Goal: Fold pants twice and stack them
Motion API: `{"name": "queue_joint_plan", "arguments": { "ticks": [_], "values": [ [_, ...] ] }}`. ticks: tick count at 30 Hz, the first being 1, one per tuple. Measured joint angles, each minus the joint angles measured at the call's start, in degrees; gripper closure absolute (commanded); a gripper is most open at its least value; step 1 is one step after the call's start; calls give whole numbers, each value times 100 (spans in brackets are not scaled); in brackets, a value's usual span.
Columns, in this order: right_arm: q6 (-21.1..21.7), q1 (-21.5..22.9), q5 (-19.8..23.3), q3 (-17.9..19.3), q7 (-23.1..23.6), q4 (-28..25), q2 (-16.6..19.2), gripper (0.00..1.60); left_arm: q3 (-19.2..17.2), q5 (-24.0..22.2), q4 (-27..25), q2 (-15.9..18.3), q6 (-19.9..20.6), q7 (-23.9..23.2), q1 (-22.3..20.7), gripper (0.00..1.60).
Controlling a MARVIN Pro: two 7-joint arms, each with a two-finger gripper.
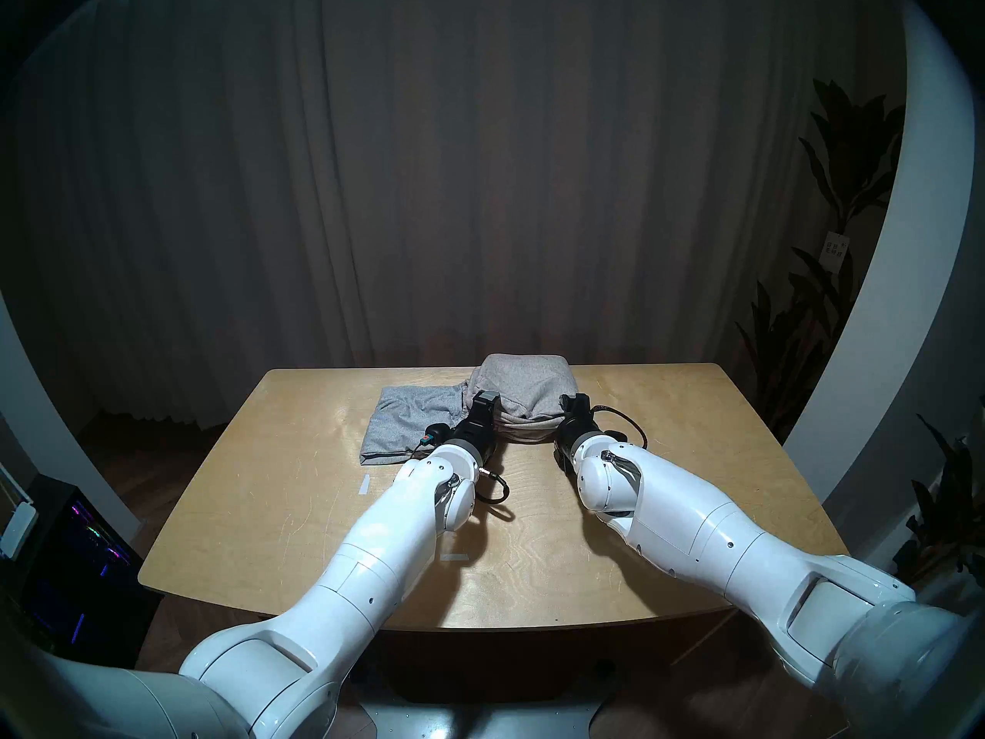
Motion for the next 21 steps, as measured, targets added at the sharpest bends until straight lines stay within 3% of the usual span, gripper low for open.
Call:
{"name": "queue_joint_plan", "arguments": {
  "ticks": [9,15,17,19,20,21],
  "values": [
    [5,71,32,-1,2,130,-83,3,12,55,103,-63,-49,266,-143,0],
    [-122,116,65,0,-6,227,-183,21,15,69,111,-70,-3,422,-196,0],
    [-177,131,80,1,-28,243,-209,35,16,73,111,-69,29,471,-211,23],
    [-225,145,95,2,-48,257,-230,48,24,80,119,-67,59,523,-222,68],
    [-246,152,104,4,-60,264,-238,86,32,83,135,-66,73,550,-223,100],
    [-281,162,118,5,-80,272,-250,90,43,92,151,-64,94,579,-228,113]
  ]
}}
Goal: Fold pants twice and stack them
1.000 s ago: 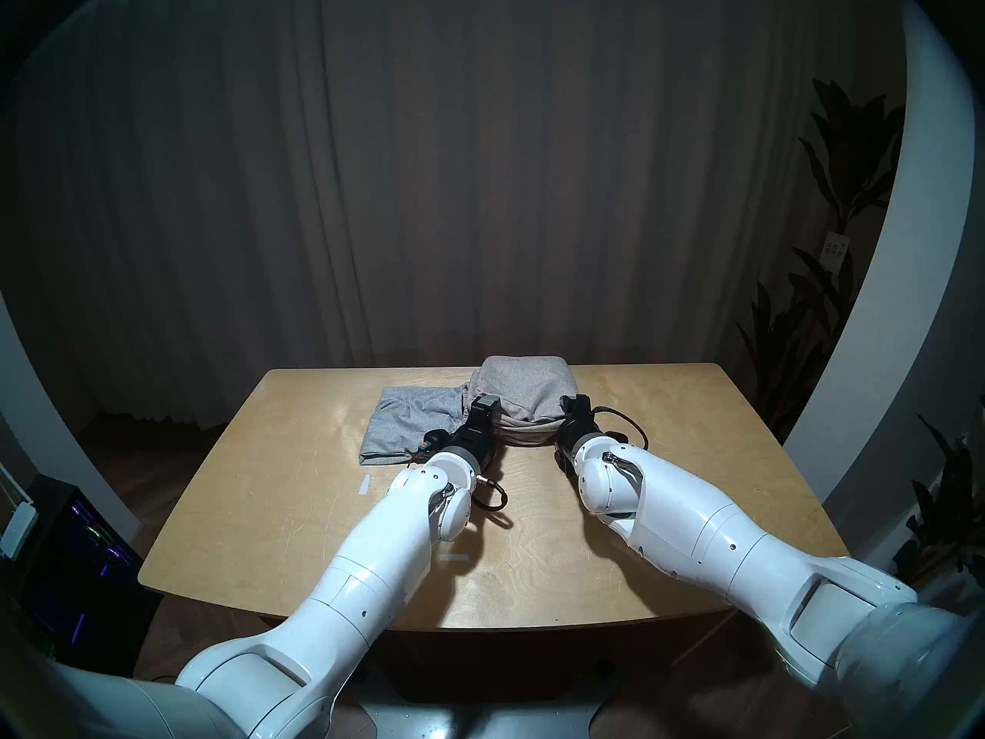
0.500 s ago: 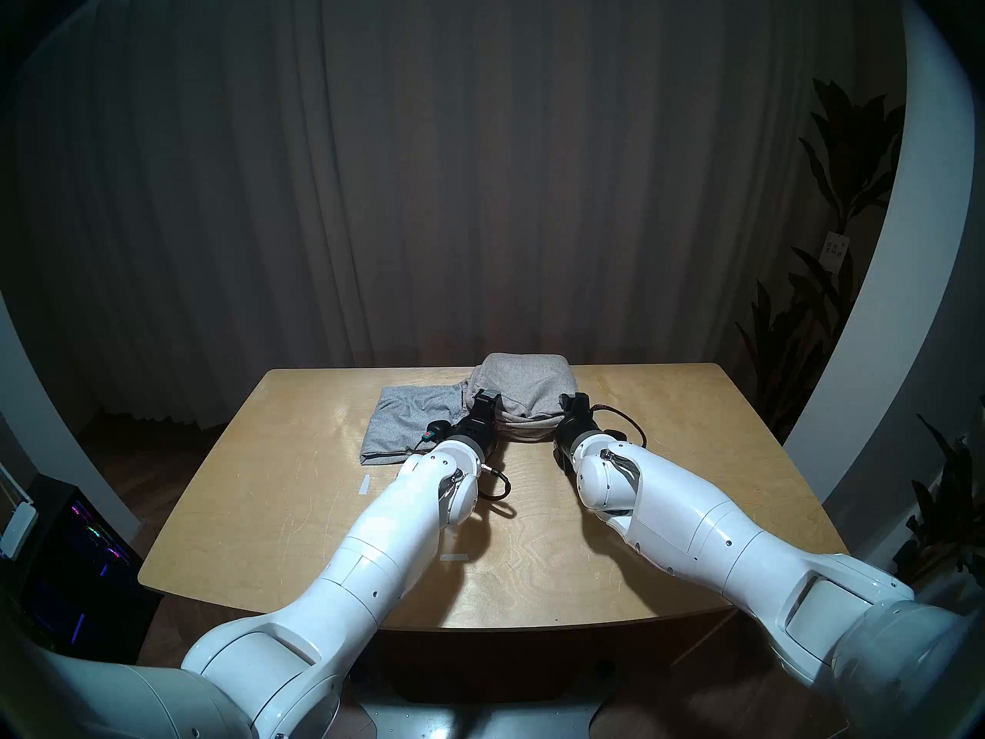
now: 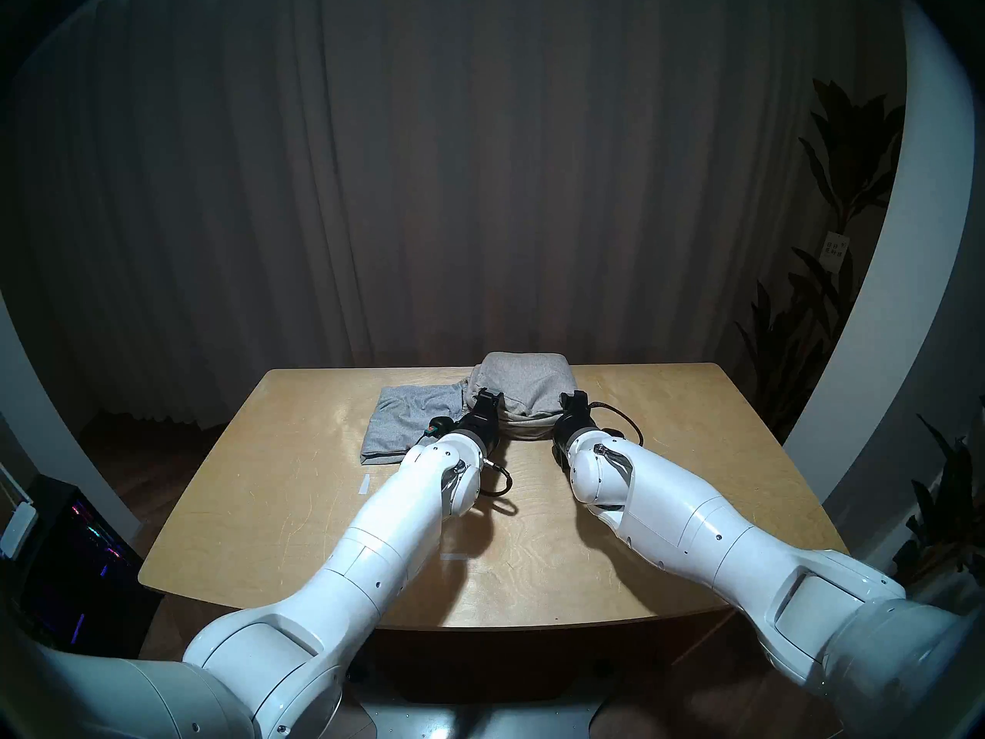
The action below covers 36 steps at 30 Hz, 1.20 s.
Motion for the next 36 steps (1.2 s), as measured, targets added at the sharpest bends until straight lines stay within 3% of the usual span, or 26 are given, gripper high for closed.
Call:
{"name": "queue_joint_plan", "arguments": {
  "ticks": [1,3,4,5,7,21,36],
  "values": [
    [-18,4,6,0,-9,1,-5,101,3,5,1,1,9,11,-5,134],
    [-66,16,23,0,-34,7,-18,119,8,16,10,2,36,48,-22,143],
    [-85,20,31,0,-43,9,-23,129,9,19,13,2,47,63,-29,156],
    [-100,24,36,-1,-49,11,-26,146,9,21,16,2,57,76,-35,160],
    [-128,30,44,-3,-60,13,-33,160,9,26,20,2,72,96,-44,160],
    [-144,-1,80,-9,-36,-58,11,160,-92,-152,-114,23,255,134,47,160],
    [-79,-367,326,110,473,-453,256,160,-193,-449,-724,86,543,167,385,160]
  ]
}}
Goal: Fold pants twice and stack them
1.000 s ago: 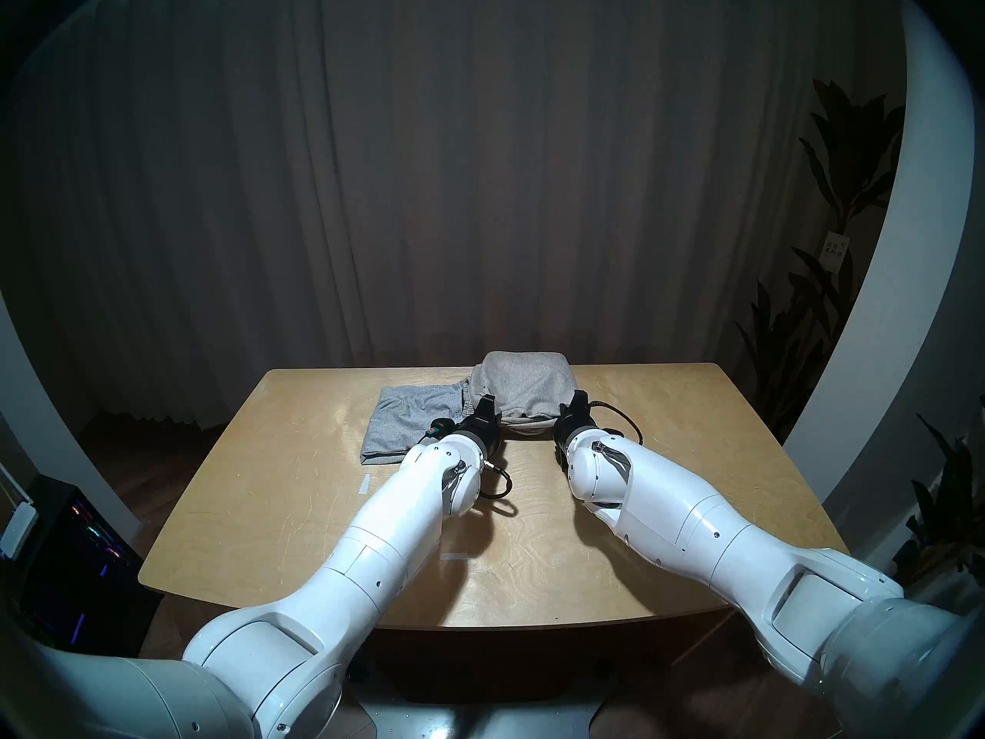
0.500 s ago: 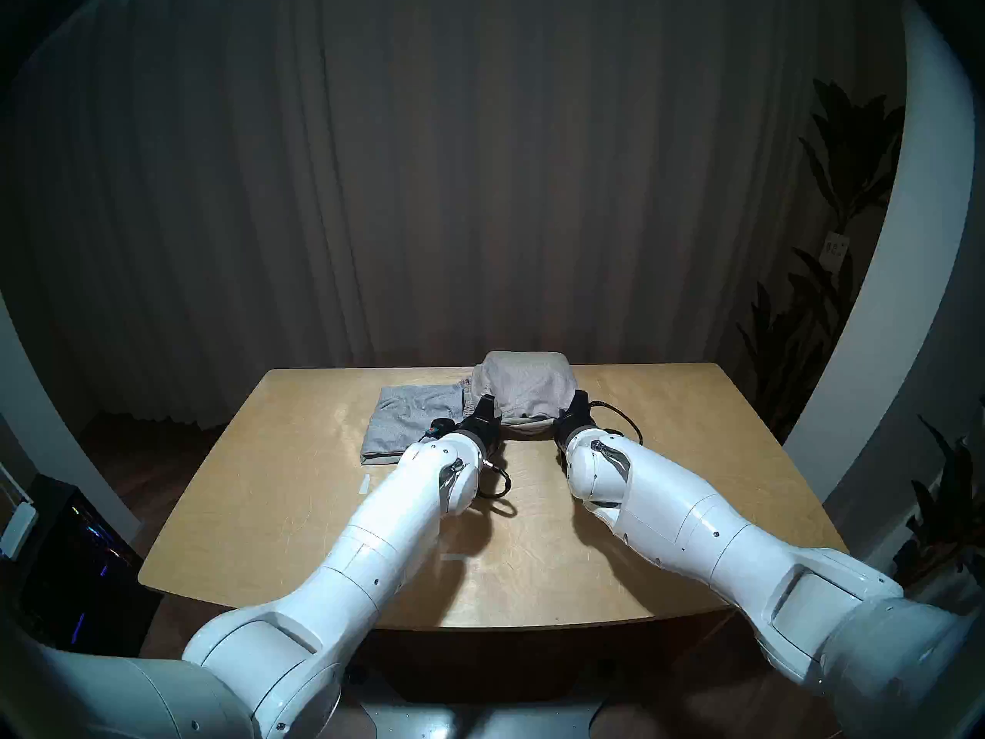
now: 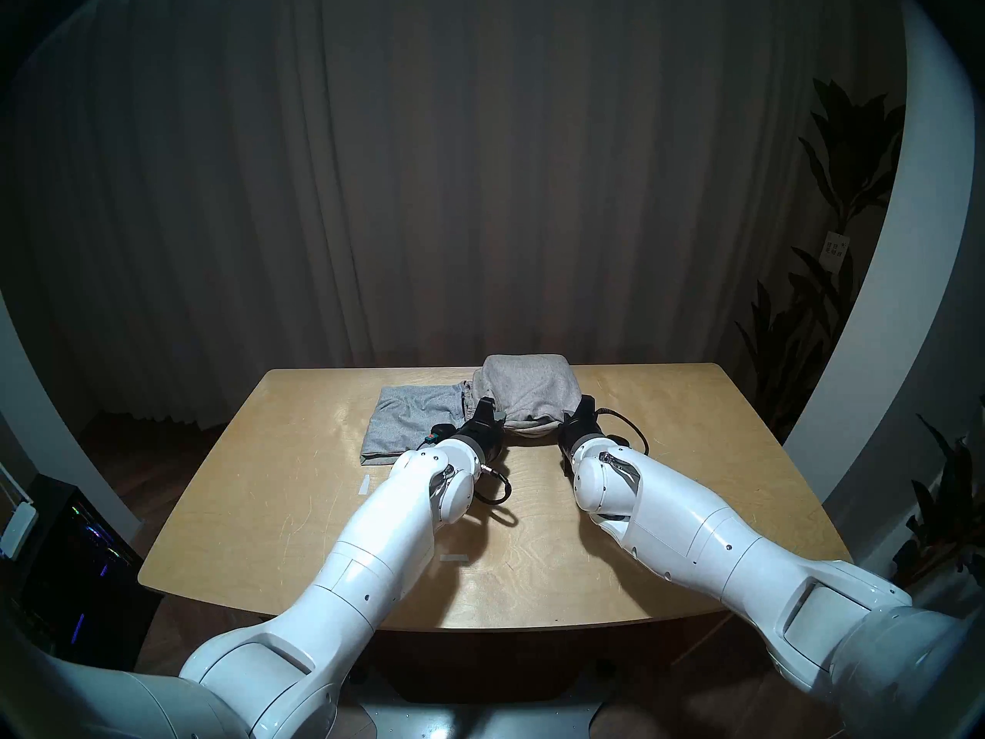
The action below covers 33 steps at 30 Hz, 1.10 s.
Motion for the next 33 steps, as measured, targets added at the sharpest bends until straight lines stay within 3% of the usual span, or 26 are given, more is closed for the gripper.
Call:
{"name": "queue_joint_plan", "arguments": {
  "ticks": [13,33],
  "values": [
    [-53,-315,225,180,291,-430,208,160,19,-41,-316,4,105,120,-64,160],
    [-267,-90,261,401,435,-719,176,160,-77,134,-451,-17,10,212,-259,160]
  ]
}}
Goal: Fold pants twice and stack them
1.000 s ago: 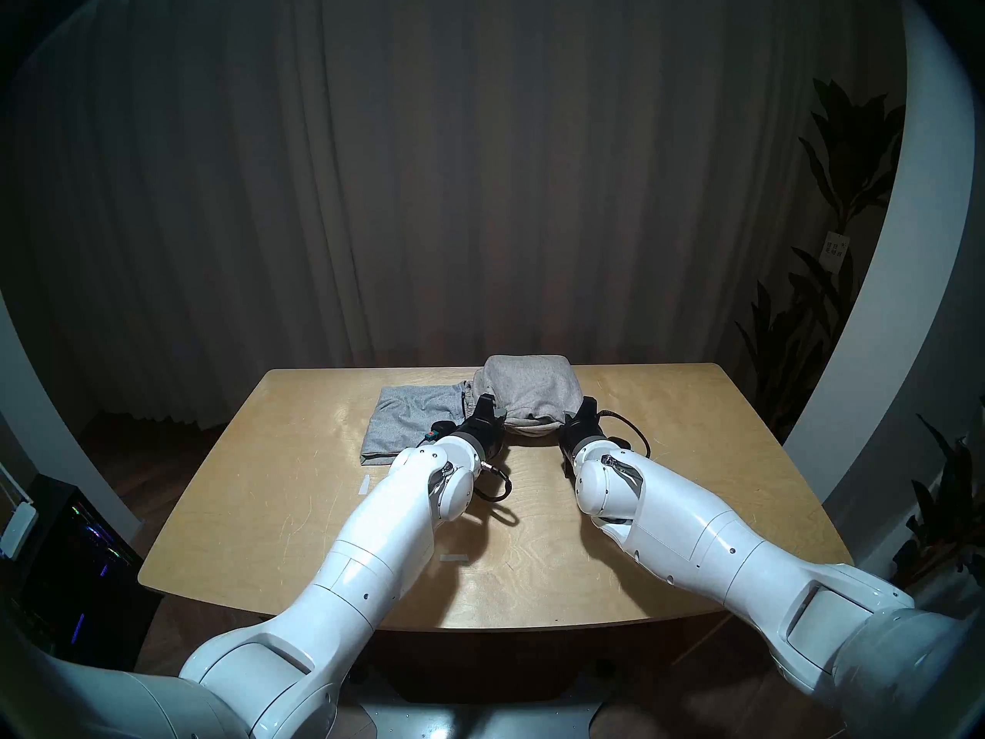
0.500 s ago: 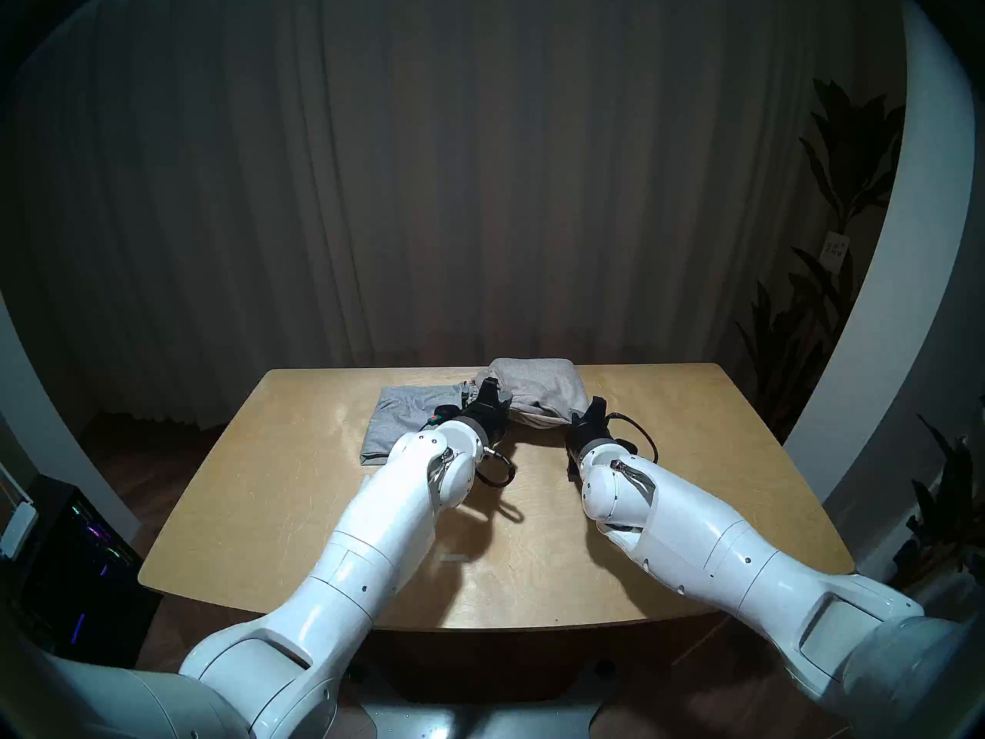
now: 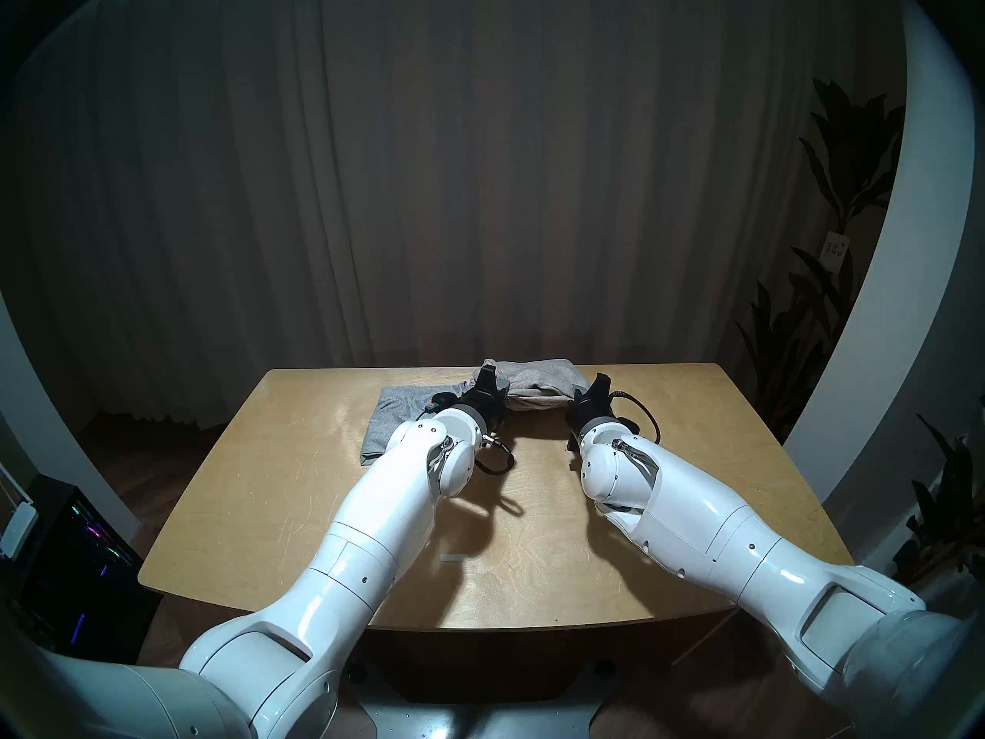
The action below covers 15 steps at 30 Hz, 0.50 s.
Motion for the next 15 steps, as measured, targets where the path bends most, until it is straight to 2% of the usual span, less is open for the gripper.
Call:
{"name": "queue_joint_plan", "arguments": {
  "ticks": [15],
  "values": [
    [-244,303,-112,-9,-24,22,-317,160,-203,82,20,20,-26,58,-326,160]
  ]
}}
